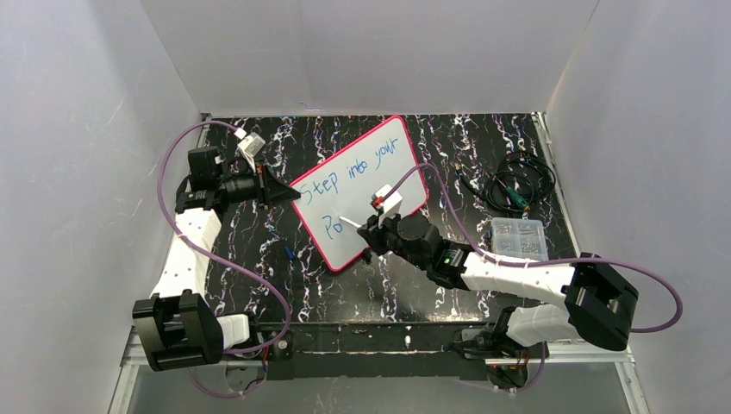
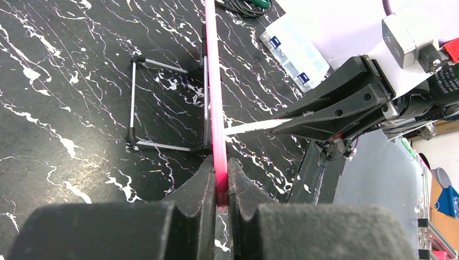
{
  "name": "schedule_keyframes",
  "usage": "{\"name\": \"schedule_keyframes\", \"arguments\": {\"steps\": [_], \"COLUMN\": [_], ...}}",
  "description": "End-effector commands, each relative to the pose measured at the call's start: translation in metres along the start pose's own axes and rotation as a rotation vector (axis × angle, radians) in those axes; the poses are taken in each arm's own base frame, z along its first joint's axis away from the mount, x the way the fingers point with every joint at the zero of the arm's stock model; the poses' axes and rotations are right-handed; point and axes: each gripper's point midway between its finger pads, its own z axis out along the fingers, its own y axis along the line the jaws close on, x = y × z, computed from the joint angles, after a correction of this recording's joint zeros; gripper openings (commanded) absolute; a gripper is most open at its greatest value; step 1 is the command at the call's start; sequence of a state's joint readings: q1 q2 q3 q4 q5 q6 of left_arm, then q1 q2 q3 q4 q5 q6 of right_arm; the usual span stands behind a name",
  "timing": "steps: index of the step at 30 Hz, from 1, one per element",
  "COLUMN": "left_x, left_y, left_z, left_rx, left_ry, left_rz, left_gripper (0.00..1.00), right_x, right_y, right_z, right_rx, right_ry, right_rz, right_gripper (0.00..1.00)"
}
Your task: Write a sentence on the whiteboard
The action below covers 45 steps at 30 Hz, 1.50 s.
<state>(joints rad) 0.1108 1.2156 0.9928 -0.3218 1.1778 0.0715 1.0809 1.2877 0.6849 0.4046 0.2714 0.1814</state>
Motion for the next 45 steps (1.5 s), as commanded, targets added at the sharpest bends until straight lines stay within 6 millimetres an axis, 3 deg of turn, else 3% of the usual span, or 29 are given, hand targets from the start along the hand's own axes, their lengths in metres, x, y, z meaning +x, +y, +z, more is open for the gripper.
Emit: {"name": "schedule_keyframes", "arguments": {"steps": [1, 5, 12, 23, 28, 34, 45], "left_x": [-0.004, -0.004, -0.004, -0.003, -0.004, -0.003, -0.004], "left_y": [-0.026, -0.026, -0.025, -0.026, -0.026, -0.026, -0.026], "left_z": [-0.002, -0.002, -0.002, -0.002, -0.002, -0.002, -0.002], "left_rx": [0.088, 0.089, 0.088, 0.089, 0.089, 0.089, 0.089], "left_ry": [-0.007, -0.007, -0.007, -0.006, -0.008, -0.007, -0.007], "left_rz": [0.052, 0.050, 0.049, 0.050, 0.053, 0.051, 0.053], "left_gripper": [0.00, 0.00, 0.00, 0.00, 0.00, 0.00, 0.00], "right_x": [0.006, 0.018, 0.016, -0.031, -0.037, -0.026, 0.018], "right_y": [-0.007, -0.011, -0.010, -0.009, -0.008, -0.011, -0.014], "right_z": [-0.004, -0.010, -0.008, -0.001, 0.002, 0.001, -0.007], "right_rx": [0.036, 0.047, 0.047, 0.062, 0.060, 0.071, 0.071], "right_ry": [0.018, 0.042, 0.043, -0.095, -0.104, -0.079, 0.043], "right_rz": [0.021, 0.034, 0.027, 0.028, 0.016, 0.013, 0.033], "right_gripper": [0.01, 0.01, 0.01, 0.01, 0.01, 0.01, 0.01]}}
